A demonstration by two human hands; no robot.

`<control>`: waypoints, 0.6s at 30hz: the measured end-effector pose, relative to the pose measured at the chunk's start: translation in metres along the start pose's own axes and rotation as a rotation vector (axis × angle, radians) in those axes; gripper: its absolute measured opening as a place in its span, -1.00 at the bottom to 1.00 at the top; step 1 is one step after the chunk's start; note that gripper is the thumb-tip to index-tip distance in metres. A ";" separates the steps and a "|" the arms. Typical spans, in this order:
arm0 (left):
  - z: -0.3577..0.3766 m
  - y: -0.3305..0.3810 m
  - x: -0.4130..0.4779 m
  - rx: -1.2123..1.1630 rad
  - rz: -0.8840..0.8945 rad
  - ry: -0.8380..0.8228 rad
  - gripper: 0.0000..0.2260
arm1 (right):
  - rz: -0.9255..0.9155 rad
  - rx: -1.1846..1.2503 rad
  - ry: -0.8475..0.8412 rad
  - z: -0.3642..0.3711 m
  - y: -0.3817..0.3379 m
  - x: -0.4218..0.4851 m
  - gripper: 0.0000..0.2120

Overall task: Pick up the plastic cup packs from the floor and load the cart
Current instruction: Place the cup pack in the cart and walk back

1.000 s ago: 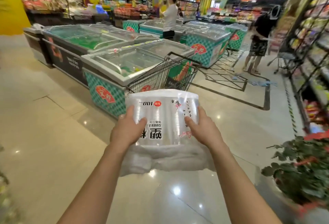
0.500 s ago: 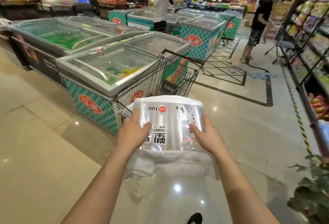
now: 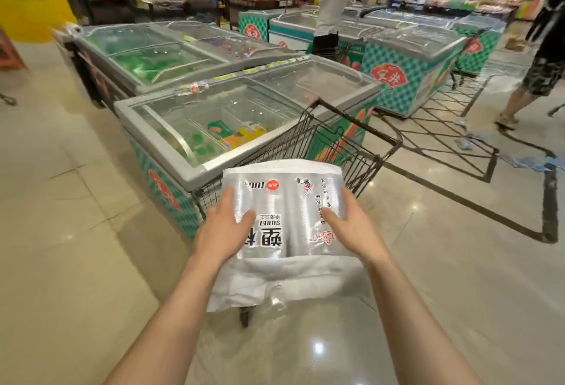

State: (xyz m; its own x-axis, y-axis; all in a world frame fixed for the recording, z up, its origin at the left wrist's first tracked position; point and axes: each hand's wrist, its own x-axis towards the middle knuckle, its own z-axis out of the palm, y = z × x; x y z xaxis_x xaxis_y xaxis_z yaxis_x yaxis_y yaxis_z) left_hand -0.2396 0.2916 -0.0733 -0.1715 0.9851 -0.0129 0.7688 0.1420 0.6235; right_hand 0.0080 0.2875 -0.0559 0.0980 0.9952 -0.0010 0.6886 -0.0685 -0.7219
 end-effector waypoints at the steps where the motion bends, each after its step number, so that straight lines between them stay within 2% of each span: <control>1: 0.005 0.003 0.013 -0.006 -0.018 0.004 -0.37 | -0.013 -0.007 -0.021 -0.001 0.000 0.018 -0.39; 9: 0.043 -0.013 0.118 -0.103 -0.123 0.030 -0.41 | -0.001 -0.136 -0.182 0.031 0.001 0.158 -0.28; 15: 0.065 -0.046 0.203 -0.180 -0.252 0.030 -0.43 | -0.011 -0.112 -0.333 0.074 -0.010 0.244 -0.47; 18: 0.080 -0.059 0.241 -0.193 -0.306 0.018 -0.45 | -0.015 -0.115 -0.367 0.097 -0.010 0.292 -0.47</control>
State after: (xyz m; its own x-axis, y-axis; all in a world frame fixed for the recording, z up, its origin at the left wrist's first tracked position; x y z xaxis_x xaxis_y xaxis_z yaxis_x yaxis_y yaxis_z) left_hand -0.2772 0.5279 -0.1760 -0.3883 0.8975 -0.2091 0.5496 0.4076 0.7293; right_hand -0.0404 0.5853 -0.1164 -0.1620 0.9537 -0.2533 0.7662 -0.0402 -0.6413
